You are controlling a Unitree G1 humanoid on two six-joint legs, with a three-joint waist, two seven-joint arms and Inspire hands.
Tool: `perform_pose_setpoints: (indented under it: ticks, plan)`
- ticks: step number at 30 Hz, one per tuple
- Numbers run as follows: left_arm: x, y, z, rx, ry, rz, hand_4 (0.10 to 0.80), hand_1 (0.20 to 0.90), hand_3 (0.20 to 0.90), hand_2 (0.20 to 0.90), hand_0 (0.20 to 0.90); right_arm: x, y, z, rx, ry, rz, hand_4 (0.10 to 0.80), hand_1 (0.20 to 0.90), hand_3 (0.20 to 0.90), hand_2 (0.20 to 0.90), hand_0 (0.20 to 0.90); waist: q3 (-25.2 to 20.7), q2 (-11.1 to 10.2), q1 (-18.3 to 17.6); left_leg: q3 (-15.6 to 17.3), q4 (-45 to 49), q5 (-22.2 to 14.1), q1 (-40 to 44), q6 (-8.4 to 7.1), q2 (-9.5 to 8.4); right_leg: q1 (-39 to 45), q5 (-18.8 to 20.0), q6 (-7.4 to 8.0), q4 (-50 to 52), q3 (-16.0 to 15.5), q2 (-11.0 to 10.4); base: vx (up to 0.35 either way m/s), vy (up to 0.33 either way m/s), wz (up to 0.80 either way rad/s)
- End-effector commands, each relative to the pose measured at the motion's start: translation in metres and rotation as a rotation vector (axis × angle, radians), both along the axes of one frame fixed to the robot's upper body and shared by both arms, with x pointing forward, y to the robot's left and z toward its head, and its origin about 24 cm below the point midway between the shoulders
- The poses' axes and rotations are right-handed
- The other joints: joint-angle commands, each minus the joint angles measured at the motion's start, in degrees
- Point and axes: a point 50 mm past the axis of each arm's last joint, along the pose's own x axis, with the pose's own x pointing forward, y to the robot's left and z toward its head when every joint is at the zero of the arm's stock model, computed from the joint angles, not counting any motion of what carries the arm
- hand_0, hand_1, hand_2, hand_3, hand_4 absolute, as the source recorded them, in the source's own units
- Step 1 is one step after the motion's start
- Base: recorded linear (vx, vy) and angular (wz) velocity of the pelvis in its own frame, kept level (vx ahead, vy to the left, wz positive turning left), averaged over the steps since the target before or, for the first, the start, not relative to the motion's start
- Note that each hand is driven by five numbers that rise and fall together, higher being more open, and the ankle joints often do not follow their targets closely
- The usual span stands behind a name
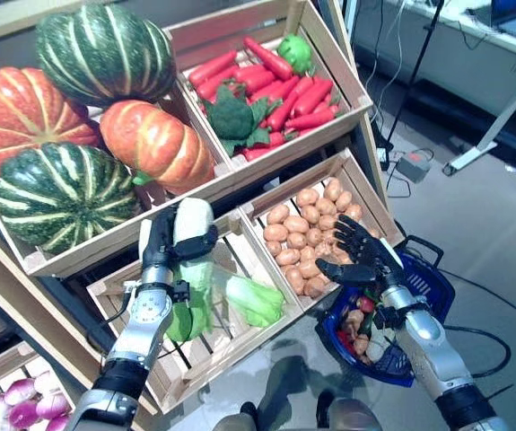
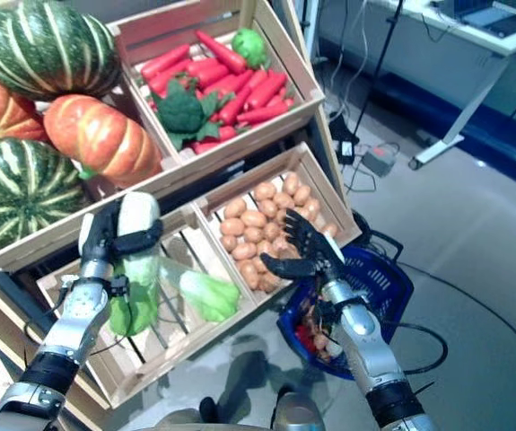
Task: Put vegetables into the basket
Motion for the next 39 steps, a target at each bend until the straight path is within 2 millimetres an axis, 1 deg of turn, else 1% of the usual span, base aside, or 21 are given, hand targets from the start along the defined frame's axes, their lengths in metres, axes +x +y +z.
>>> perform_pose_setpoints:
  ticks: [1, 4, 5, 7, 9, 12, 16, 22, 24, 26, 30, 35, 39]
  plan:
    - [0.027, 0.001, 0.095, -0.03, -0.404, -0.157, 0.4, 0.3, 0.3, 0.3, 0.3, 0.014, 0.013, 0.033, 0.129, -0.064, 0.19, 0.8, 0.9, 0.9, 0.9, 0.9, -7.29, -0.98, -0.1, 1.62, -1.92, -3.71, 0.72, 1.95, -5.13, 5.47, 1.19, 0.4, -7.95, -1.13, -1.21, -0.059, -0.077, 0.02]
    - [0.034, -0.017, 0.105, -0.168, -0.399, -0.354, 0.4, 0.3, 0.3, 0.3, 0.3, 0.02, 0.022, 0.034, 0.214, -0.001, 0.269, 0.8, 0.9, 0.9, 0.9, 0.9, -7.74, -1.07, -0.12, 2.02, -2.72, -3.39, 0.5, 1.49, -4.98, 6.31, 2.47, 0.45, -10.65, -1.87, -0.74, -0.073, -0.073, 0.04]
    - [0.037, -0.024, 0.106, -0.242, -0.396, -0.428, 0.4, 0.3, 0.3, 0.3, 0.3, 0.021, 0.027, 0.033, 0.243, 0.02, 0.291, 0.8, 0.9, 0.9, 0.9, 0.9, -7.87, -1.09, -0.11, 2.04, -2.72, -3.47, 0.38, 1.44, -5.01, 6.39, 2.67, 0.48, -11.12, -1.99, -0.63, -0.064, -0.057, -0.02]
    - [0.039, -0.041, 0.107, -0.363, -0.398, -0.577, 0.4, 0.3, 0.3, 0.3, 0.3, 0.026, 0.038, 0.03, 0.305, 0.069, 0.332, 0.8, 0.9, 0.9, 0.9, 0.9, -8.14, -1.07, -0.26, 2.61, -2.72, -3.75, 0.72, 1.63, -4.9, 6.43, 2.65, 0.36, -11.12, -1.71, -0.43, -0.035, -0.054, -0.01]
    - [0.038, -0.05, 0.105, -0.421, -0.396, -0.656, 0.4, 0.3, 0.3, 0.3, 0.3, 0.026, 0.046, 0.027, 0.348, 0.106, 0.358, 0.8, 0.9, 0.9, 0.9, 0.9, -8.44, -1.06, -0.5, 3.3, -2.72, -3.89, 1.27, 1.77, -4.72, 6.76, 2.65, 0.18, -11.12, -1.38, -0.28, 0.01, -0.053, -0.03]
    - [0.038, -0.053, 0.104, -0.437, -0.392, -0.699, 0.4, 0.3, 0.3, 0.3, 0.3, 0.026, 0.047, 0.024, 0.361, 0.12, 0.362, 0.8, 0.9, 0.9, 0.9, 0.9, -8.83, -1.15, -0.58, 3.46, -2.72, -4.23, 1.99, 1.73, -4.56, 7.39, 2.38, 0.03, -11.12, -1.1, -0.07, 0.024, -0.055, -0.04]
    - [0.037, -0.057, 0.103, -0.435, -0.381, -0.753, 0.4, 0.3, 0.3, 0.3, 0.3, 0.024, 0.051, 0.026, 0.398, 0.125, 0.375, 0.8, 0.9, 0.9, 0.9, 0.9, -9.17, -1.44, -0.56, 2.96, -2.72, -4.62, 2.53, 1.72, -4.49, 7.89, 1.93, -0.15, -11.12, -0.53, 0.29, 0.021, -0.052, -0.01]
    - [0.033, -0.067, 0.097, -0.49, -0.376, -0.825, 0.4, 0.3, 0.3, 0.3, 0.3, 0.02, 0.063, 0.026, 0.432, 0.136, 0.424, 0.8, 0.9, 0.9, 0.9, 0.9, -9.2, -1.66, -0.35, 2.33, -2.72, -5.01, 3.17, 1.87, -4.46, 8.46, 1.56, -0.35, -11.12, 0.24, 0.6, 0.014, -0.034, -0.02]
    - [0.03, -0.073, 0.093, -0.503, -0.366, -0.857, 0.4, 0.3, 0.3, 0.3, 0.3, 0.018, 0.067, 0.026, 0.439, 0.134, 0.438, 0.8, 0.9, 0.9, 0.9, 0.9, -9.29, -1.74, -0.28, 2.35, -2.72, -5.13, 3.37, 1.92, -4.39, 8.61, 1.49, -0.33, -11.12, 0.37, 0.63, 0.016, -0.019, -0.04]
    - [0.027, -0.084, 0.089, -0.508, -0.354, -0.898, 0.4, 0.3, 0.3, 0.3, 0.3, 0.017, 0.074, 0.027, 0.45, 0.138, 0.453, 0.8, 0.9, 0.9, 0.9, 0.9, -9.4, -1.9, -0.19, 2.18, -2.72, -5.23, 3.56, 1.94, -4.37, 8.79, 1.44, -0.32, -11.12, 0.5, 0.68, 0.0, 0.0, 0.0]
    - [0.021, -0.098, 0.085, -0.533, -0.351, -0.972, 0.4, 0.3, 0.3, 0.3, 0.3, 0.013, 0.083, 0.025, 0.484, 0.186, 0.506, 0.8, 0.9, 0.9, 0.9, 0.9, -9.57, -2.2, -0.08, 1.99, -2.72, -5.36, 3.64, 1.98, -4.34, 8.79, 1.42, -0.28, -11.12, 0.72, 0.76, 0.0, 0.0, 0.0]
    - [0.019, -0.108, 0.088, -0.558, -0.379, -1.029, 0.4, 0.3, 0.3, 0.3, 0.3, 0.009, 0.092, 0.017, 0.489, 0.256, 0.515, 0.8, 0.9, 0.9, 0.9, 0.9, -9.75, -2.63, 0.0, 1.91, -2.72, -5.38, 3.65, 2.01, -4.29, 8.82, 1.52, -0.3, -11.12, 0.96, 0.82, 0.0, 0.0, 0.0]
    - [0.016, -0.117, 0.095, -0.576, -0.412, -1.077, 0.4, 0.3, 0.3, 0.3, 0.3, 0.007, 0.096, 0.008, 0.479, 0.301, 0.512, 0.8, 0.9, 0.9, 0.9, 0.9, -9.76, -2.81, -0.05, 2.0, -2.72, -5.3, 3.52, 1.99, -4.27, 8.6, 1.67, -0.29, -11.12, 1.05, 0.8, 0.0, 0.0, 0.0]
